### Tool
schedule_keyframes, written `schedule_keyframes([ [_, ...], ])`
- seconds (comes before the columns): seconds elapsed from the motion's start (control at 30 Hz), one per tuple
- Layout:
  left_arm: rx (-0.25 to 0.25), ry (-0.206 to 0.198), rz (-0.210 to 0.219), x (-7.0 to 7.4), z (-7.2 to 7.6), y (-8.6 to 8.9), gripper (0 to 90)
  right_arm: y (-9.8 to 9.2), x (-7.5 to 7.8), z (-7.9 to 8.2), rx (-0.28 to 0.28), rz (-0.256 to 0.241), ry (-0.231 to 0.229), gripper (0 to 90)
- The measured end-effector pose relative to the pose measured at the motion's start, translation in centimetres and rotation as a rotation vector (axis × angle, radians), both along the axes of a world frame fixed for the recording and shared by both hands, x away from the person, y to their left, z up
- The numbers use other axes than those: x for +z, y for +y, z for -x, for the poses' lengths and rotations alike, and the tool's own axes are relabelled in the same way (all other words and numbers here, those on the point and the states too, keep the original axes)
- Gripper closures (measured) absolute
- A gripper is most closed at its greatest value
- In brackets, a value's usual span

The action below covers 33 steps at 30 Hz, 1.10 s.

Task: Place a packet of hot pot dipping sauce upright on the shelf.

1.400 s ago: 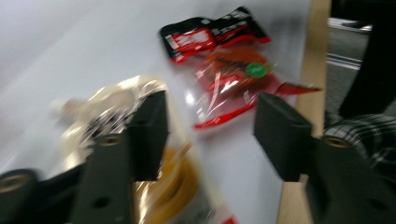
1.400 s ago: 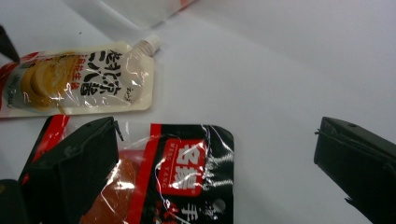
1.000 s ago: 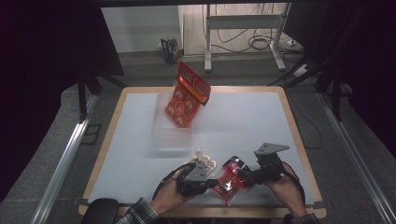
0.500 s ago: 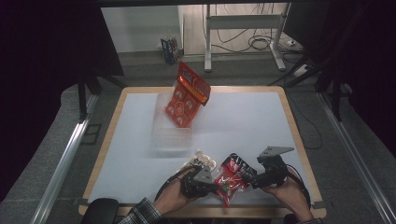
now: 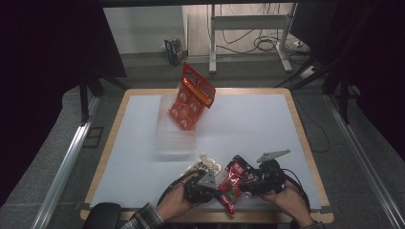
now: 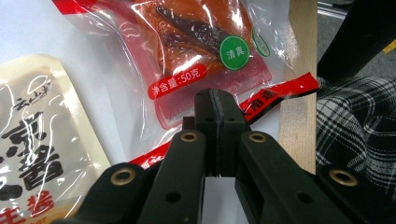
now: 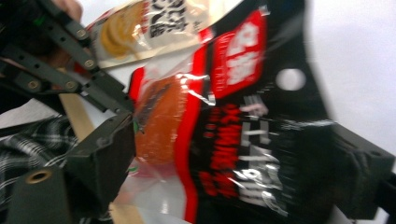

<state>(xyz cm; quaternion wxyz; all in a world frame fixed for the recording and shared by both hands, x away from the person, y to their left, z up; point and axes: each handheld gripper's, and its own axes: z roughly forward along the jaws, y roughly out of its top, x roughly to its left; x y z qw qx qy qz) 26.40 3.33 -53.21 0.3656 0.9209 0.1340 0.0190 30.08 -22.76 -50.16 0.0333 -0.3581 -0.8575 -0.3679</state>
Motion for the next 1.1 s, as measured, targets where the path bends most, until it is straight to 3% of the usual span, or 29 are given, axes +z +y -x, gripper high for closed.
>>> schedule_keyframes([
  [0.17,-0.005,-0.005,-0.007,0.0,0.1,0.1,90.0,1.0,-0.5,0.1,0.054,0.001,0.042,21.8],
  [0.3,-0.004,-0.004,0.000,0.0,0.1,0.2,90.0,1.5,-0.6,0.1,0.091,-0.067,0.080,34.0],
  [0.47,-0.005,-0.026,-0.003,0.0,0.3,0.1,90.0,1.9,0.1,0.4,0.102,-0.131,0.046,49.5],
  [0.53,-0.005,-0.039,-0.006,0.0,0.5,0.1,90.0,2.1,0.2,0.6,0.097,-0.115,0.015,59.7],
  [0.63,-0.004,-0.060,-0.012,0.0,0.7,0.0,90.0,1.9,0.2,0.6,0.100,-0.153,0.042,66.5],
  [0.77,-0.015,-0.066,-0.016,0.0,0.9,0.0,90.0,2.0,0.3,0.6,0.109,-0.198,0.070,70.1],
  [0.87,-0.024,-0.097,-0.030,0.1,1.2,-0.1,90.0,2.2,0.5,0.8,0.116,-0.187,0.053,70.3],
  [1.03,-0.027,-0.139,-0.014,0.4,1.8,-0.1,90.0,2.4,1.1,1.0,0.119,-0.168,0.027,70.7],
  [1.1,-0.009,-0.137,0.008,0.4,1.9,0.0,90.0,2.3,1.4,1.0,0.115,-0.159,0.004,70.8],
])
